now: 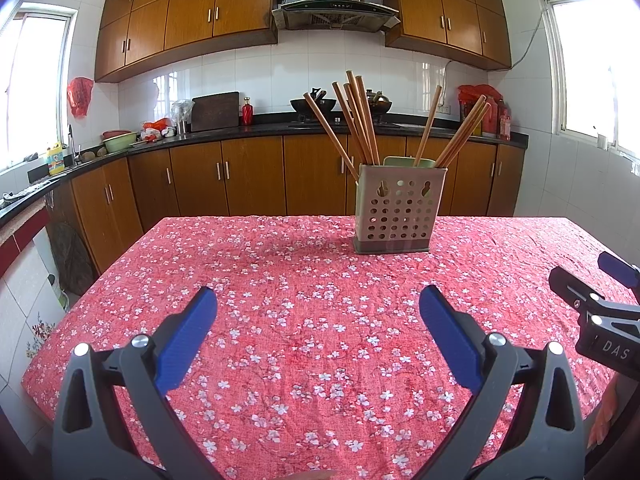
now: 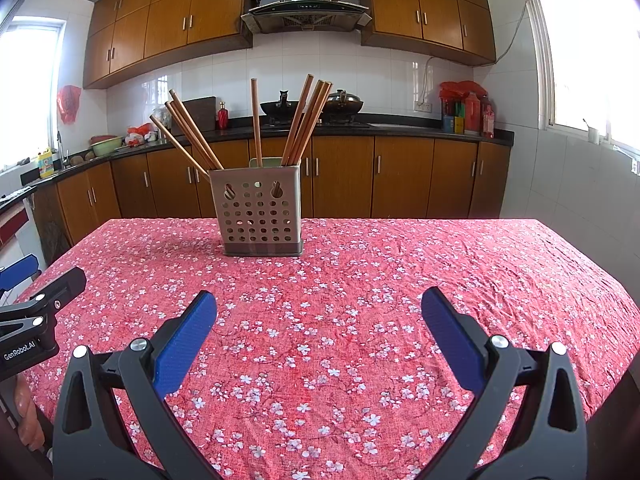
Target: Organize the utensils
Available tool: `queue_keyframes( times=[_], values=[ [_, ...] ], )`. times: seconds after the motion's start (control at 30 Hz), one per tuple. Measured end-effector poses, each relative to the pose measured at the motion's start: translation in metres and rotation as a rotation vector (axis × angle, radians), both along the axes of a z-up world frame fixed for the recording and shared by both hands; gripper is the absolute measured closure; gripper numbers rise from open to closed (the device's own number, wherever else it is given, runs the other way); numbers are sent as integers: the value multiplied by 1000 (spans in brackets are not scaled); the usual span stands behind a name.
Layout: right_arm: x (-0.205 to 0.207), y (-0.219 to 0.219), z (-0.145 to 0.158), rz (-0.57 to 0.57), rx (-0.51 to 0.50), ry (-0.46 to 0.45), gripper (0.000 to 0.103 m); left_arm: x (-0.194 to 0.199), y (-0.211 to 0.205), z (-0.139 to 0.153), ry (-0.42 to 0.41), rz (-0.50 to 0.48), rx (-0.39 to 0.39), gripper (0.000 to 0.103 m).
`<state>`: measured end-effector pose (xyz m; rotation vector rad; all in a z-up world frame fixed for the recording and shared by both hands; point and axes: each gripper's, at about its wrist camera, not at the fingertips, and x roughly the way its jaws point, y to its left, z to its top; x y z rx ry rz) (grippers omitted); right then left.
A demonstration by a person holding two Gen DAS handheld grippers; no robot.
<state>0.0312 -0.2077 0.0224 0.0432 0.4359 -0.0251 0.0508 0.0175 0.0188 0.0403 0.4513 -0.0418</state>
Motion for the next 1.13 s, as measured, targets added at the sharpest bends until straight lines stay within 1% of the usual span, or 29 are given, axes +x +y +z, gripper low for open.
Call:
queue_keyframes(
  times=[0.83,1.13],
  values=[
    [0,-1,0,0,1,0,2,2,0,-6,0,15,5,4],
    [0,-1,0,-1,1,0,2,3,0,-4,12,19,-3,4]
  ],
)
